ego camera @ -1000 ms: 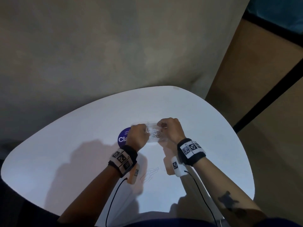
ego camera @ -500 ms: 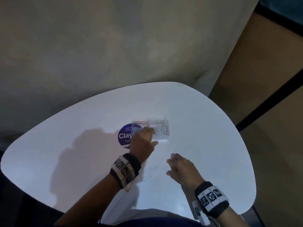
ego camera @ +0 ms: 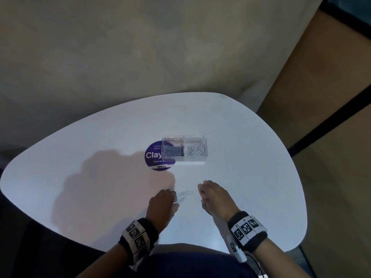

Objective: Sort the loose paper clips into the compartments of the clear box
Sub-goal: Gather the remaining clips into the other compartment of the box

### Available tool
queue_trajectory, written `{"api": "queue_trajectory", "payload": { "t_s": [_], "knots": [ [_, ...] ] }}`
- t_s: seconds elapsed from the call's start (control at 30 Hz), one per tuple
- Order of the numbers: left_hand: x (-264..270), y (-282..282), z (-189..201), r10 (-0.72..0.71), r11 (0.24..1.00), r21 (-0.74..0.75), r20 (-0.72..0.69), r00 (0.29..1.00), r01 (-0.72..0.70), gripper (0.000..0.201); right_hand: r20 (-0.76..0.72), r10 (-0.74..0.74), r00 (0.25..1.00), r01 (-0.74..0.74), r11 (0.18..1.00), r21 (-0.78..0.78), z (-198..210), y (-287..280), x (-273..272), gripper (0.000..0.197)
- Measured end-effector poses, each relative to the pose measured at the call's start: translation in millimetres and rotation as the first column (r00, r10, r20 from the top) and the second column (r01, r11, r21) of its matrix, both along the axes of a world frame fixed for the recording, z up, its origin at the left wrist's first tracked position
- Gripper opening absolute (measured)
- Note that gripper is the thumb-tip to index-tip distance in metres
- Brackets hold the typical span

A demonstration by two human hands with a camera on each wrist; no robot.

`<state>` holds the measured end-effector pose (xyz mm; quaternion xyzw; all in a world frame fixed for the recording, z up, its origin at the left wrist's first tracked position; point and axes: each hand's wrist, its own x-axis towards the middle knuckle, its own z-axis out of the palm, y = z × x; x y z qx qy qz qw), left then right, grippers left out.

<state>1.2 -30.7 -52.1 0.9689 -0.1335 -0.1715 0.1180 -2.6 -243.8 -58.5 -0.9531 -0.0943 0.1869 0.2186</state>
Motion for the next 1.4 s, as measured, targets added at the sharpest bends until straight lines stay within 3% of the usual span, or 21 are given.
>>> {"api": "queue_trajectory", "payload": {
  "t_s": [0.2,0.37,0.47,0.63,0.77,0.9,1.0,1.13,1.4],
  "knots": [
    [8.6,2.4,-5.1,0.004,0.980,-0.199,-0.121,0.993,-0.029,0.011,-0.035,-0.004,0.999,0.002,0.998,-0.060,1.5,2.4,1.9,0.012],
    [7.8,3.0,-9.3,-0.063,0.971,-0.231,-0.035,0.997,0.053,0.011,-0.041,0.118,0.992,-0.122,0.987,-0.106,4.3,-1.4,6.9,0.009],
    [8.9,3.1,-6.8,-0.073,0.960,-0.271,-0.022,0.997,0.064,0.017,-0.053,0.086,0.995,-0.089,0.994,-0.059,3.8,-1.6,5.4,0.011],
    [18.0,1.0,-0.2,0.037,0.921,-0.385,-0.055,0.998,-0.055,0.020,-0.034,0.030,0.999,-0.030,1.000,-0.002,-0.2,-0.2,0.5,0.022],
    [24.3,-4.4,-3.6,0.065,0.938,-0.339,-0.027,0.998,-0.070,0.028,0.065,-0.009,0.998,0.006,0.998,0.059,-0.8,8.2,2.2,0.014],
    [23.0,-15.1,-2.0,0.033,0.973,-0.227,0.001,0.999,-0.032,0.009,0.078,-0.055,0.995,0.049,0.996,0.081,-3.2,19.4,9.3,0.027],
    [23.1,-18.2,-2.8,0.018,0.983,-0.184,-0.024,1.000,-0.022,0.010,0.073,-0.015,0.997,0.012,0.999,0.041,-3.0,29.3,14.1,0.008],
    [22.7,-20.7,-3.4,-0.020,0.990,-0.140,-0.041,0.999,0.014,0.015,0.025,0.015,1.000,-0.015,1.000,-0.017,0.5,33.9,21.4,0.004],
    [35.1,-12.2,-4.4,-0.116,0.951,-0.295,-0.054,0.992,0.095,0.008,0.011,0.063,0.998,-0.063,0.998,-0.004,2.5,25.7,24.5,0.006]
  ]
}}
